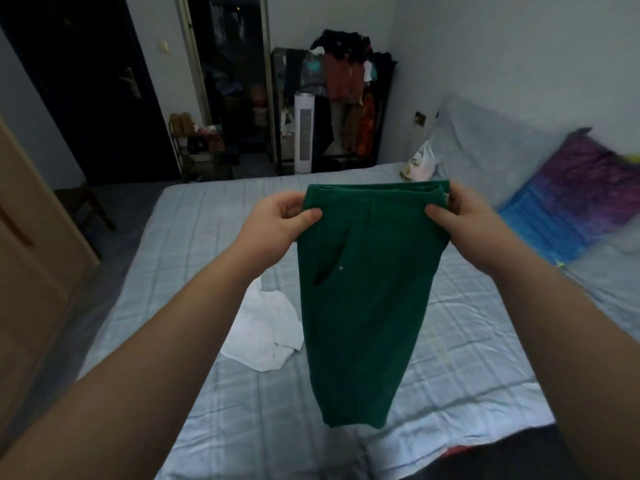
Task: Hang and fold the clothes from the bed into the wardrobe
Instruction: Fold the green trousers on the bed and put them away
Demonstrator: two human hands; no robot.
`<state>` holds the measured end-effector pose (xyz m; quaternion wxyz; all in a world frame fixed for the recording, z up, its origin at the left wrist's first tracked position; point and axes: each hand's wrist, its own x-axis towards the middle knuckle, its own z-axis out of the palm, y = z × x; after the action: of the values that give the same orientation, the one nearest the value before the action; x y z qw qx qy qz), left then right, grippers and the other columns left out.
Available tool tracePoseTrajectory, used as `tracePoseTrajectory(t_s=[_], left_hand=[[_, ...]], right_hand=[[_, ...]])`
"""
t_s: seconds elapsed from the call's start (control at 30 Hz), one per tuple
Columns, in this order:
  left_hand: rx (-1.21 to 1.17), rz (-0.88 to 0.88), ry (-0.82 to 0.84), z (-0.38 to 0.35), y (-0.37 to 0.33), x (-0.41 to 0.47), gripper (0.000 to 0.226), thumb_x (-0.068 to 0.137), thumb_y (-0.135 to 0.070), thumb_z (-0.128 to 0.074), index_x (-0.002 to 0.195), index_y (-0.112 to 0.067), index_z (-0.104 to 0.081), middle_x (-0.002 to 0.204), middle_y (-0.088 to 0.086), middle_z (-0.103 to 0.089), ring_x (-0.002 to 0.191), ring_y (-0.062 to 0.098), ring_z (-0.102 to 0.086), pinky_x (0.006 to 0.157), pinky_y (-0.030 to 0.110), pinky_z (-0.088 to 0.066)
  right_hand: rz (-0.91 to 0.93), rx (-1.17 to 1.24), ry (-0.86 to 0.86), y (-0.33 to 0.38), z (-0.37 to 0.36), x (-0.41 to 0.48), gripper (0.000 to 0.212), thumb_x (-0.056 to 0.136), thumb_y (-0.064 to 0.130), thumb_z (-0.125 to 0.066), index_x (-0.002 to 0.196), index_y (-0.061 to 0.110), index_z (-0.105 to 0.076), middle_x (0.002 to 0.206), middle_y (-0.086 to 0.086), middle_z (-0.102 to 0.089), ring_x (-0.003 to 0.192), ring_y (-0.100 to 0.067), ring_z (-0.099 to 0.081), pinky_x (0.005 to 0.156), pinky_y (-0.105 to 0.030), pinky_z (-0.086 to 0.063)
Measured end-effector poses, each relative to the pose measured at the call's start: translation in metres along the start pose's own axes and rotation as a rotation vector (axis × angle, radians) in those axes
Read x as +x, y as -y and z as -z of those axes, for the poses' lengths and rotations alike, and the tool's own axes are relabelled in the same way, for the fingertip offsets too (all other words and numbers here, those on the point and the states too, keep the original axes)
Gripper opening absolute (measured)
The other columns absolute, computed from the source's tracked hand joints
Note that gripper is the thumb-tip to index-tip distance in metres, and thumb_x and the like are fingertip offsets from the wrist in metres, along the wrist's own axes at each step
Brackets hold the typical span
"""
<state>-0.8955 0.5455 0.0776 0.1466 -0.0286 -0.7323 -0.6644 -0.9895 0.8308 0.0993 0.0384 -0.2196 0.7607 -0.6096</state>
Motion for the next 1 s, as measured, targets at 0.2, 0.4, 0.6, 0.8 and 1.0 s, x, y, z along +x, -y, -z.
tracePoseTrajectory(t_s=[0.2, 0.4, 0.6, 0.8, 1.0], left_hand=[[-0.019, 0.112, -0.027, -0.045, 0.055, 0.062, 0.016, 0.097, -0.008, -0.061, 0.108, -0.016, -0.070, 0.097, -0.001, -0.078, 0.089, 0.017, -0.075, 0.070, 0.028, -0.060], [-0.069, 0.375, -0.190, -0.093, 0.190, 0.142, 0.017, 0.098, -0.015, -0.062, 0.113, -0.010, -0.068, 0.101, 0.008, -0.077, 0.094, 0.022, -0.074, 0.072, 0.033, -0.060], [-0.054, 0.636, -0.376, -0.120, 0.348, 0.214, 0.015, 0.095, -0.018, -0.067, 0.108, -0.012, -0.069, 0.101, 0.010, -0.074, 0.092, 0.023, -0.073, 0.073, 0.035, -0.060], [0.022, 0.780, -0.449, -0.118, 0.521, 0.272, 0.013, 0.094, -0.019, -0.068, 0.105, -0.015, -0.065, 0.104, 0.009, -0.071, 0.087, 0.020, -0.072, 0.079, 0.036, -0.061], [-0.008, 0.878, -0.526, -0.106, 0.636, 0.298, 0.029, 0.093, -0.006, -0.065, 0.121, -0.010, -0.057, 0.111, 0.012, -0.068, 0.103, 0.032, -0.069, 0.089, 0.048, -0.057]], right_hand=[[-0.099, 0.023, 0.027, -0.074, 0.043, 0.067, 0.031, 0.098, 0.012, -0.058, 0.128, 0.018, -0.057, 0.120, 0.000, -0.070, 0.108, -0.016, -0.068, 0.091, -0.030, -0.055], [-0.275, 0.065, 0.080, -0.234, 0.056, 0.175, 0.036, 0.092, 0.012, -0.065, 0.128, 0.010, -0.058, 0.118, -0.012, -0.070, 0.106, -0.025, -0.069, 0.090, -0.039, -0.055], [-0.473, 0.058, 0.145, -0.408, 0.029, 0.261, 0.017, 0.093, 0.018, -0.066, 0.109, 0.022, -0.065, 0.107, 0.000, -0.073, 0.090, -0.011, -0.073, 0.076, -0.025, -0.059], [-0.545, -0.011, 0.162, -0.578, -0.017, 0.325, 0.031, 0.092, 0.023, -0.068, 0.122, 0.014, -0.063, 0.108, 0.003, -0.069, 0.094, -0.012, -0.068, 0.085, -0.031, -0.056], [-0.579, -0.145, 0.153, -0.694, -0.056, 0.360, 0.037, 0.092, 0.027, -0.067, 0.127, 0.015, -0.061, 0.109, 0.001, -0.070, 0.079, 0.001, -0.063, 0.065, -0.010, -0.048]])
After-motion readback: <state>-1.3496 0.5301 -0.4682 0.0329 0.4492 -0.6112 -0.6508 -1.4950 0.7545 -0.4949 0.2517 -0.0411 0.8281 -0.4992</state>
